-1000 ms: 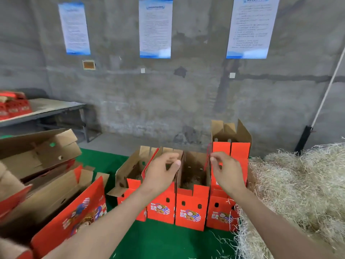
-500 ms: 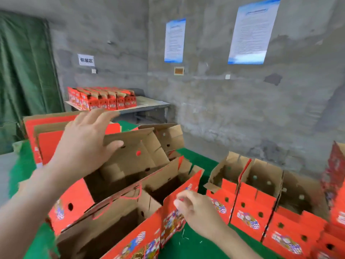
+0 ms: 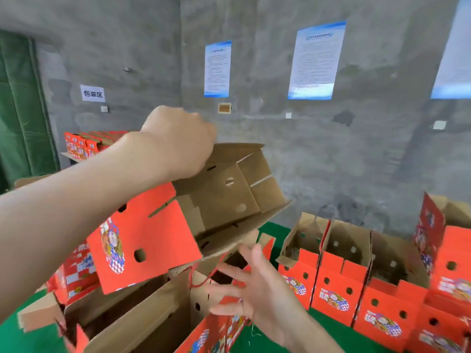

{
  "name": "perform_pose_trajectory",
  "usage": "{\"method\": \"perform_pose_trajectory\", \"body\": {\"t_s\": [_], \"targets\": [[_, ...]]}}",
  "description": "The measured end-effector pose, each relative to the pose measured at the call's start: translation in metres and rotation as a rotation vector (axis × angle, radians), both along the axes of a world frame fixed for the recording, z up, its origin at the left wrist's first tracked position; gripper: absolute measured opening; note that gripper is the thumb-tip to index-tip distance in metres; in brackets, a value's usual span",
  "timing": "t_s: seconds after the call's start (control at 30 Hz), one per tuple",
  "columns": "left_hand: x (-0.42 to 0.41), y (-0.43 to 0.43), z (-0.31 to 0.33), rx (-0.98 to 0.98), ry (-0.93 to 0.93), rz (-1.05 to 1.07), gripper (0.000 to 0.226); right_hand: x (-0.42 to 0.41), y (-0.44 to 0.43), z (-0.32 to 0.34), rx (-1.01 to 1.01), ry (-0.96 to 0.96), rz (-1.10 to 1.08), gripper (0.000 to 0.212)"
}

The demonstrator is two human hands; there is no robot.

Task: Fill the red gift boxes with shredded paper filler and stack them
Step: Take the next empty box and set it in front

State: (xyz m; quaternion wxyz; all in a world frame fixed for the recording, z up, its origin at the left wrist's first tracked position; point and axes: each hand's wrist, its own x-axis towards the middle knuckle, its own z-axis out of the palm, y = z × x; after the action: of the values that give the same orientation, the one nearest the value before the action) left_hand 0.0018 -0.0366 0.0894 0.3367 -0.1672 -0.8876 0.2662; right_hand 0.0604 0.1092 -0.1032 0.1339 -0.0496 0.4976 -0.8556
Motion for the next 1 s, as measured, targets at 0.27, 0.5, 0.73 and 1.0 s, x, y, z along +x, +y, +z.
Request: {"method": "perform_pose_trajectory", "body": {"t_s": [0.27,0.5,0.73,1.0], "targets": [[0.068,0.042,-0.005,-0.097,0.057,-0.14,0.027,0.051,0.037,0.028,-0.401,0.14,0.123,0.059],[0.033,0.094,0.017,0.024,-0.313,-0.315,0.023,0.027,0.095,0.069,0.201,-0.077,-0.444,0.017],[0.04,0.084,-0.092,0.346,-0.409,-0.325,0.023,0.012,0.13,0.04,0.752,-0.089,-0.555,0.023],[0.064,0.065,-0.18,0.61,-0.692,-0.397,0.062,0.0,0.166,0.042,1.195,0.316,-0.573,0.064]]}}
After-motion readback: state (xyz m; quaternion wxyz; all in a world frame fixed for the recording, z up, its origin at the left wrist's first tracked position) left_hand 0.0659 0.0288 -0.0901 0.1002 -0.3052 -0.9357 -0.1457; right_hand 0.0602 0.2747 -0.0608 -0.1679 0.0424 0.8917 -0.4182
